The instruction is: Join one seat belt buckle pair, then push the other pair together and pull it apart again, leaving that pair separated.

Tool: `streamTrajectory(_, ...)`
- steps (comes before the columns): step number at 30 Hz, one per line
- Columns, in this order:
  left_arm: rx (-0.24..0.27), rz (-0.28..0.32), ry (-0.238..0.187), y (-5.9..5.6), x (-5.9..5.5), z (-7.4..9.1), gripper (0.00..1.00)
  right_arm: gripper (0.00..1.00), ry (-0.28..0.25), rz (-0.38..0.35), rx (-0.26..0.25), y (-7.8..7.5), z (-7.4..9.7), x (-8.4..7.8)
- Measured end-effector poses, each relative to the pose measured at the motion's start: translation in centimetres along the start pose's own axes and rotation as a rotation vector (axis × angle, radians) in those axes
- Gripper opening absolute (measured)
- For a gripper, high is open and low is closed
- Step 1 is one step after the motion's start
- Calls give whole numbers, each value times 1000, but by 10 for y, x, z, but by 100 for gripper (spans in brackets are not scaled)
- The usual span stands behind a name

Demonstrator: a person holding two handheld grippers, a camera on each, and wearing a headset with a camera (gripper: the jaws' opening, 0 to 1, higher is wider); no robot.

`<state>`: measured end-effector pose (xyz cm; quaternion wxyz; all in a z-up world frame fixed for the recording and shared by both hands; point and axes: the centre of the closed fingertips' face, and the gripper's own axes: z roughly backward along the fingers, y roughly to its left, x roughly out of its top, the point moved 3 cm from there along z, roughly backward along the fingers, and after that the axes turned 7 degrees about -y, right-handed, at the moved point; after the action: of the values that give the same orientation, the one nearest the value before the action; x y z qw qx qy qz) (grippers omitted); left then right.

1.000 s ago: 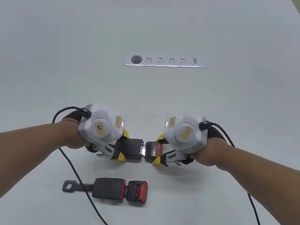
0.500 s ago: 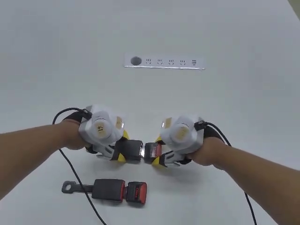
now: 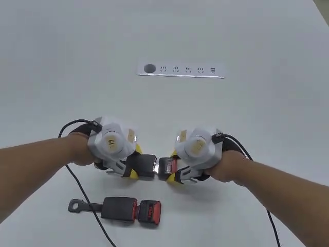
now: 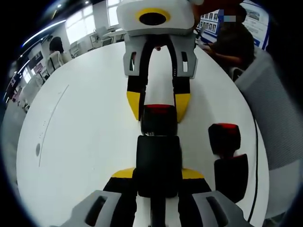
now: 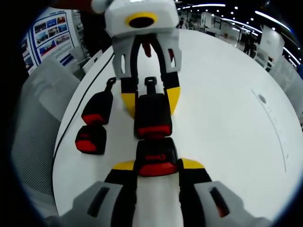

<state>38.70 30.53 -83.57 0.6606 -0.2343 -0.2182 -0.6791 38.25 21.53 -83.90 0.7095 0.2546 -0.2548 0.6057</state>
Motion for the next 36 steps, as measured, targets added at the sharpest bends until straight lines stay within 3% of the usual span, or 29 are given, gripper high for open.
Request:
streamTrajectory(15, 1, -1, -4, 0, 0, 0, 34, 33, 17, -3, -1, 0, 3, -3)
streamTrajectory(36, 11, 15, -11, 0, -1, 1, 34, 34, 18, 4, 3, 0, 19, -23)
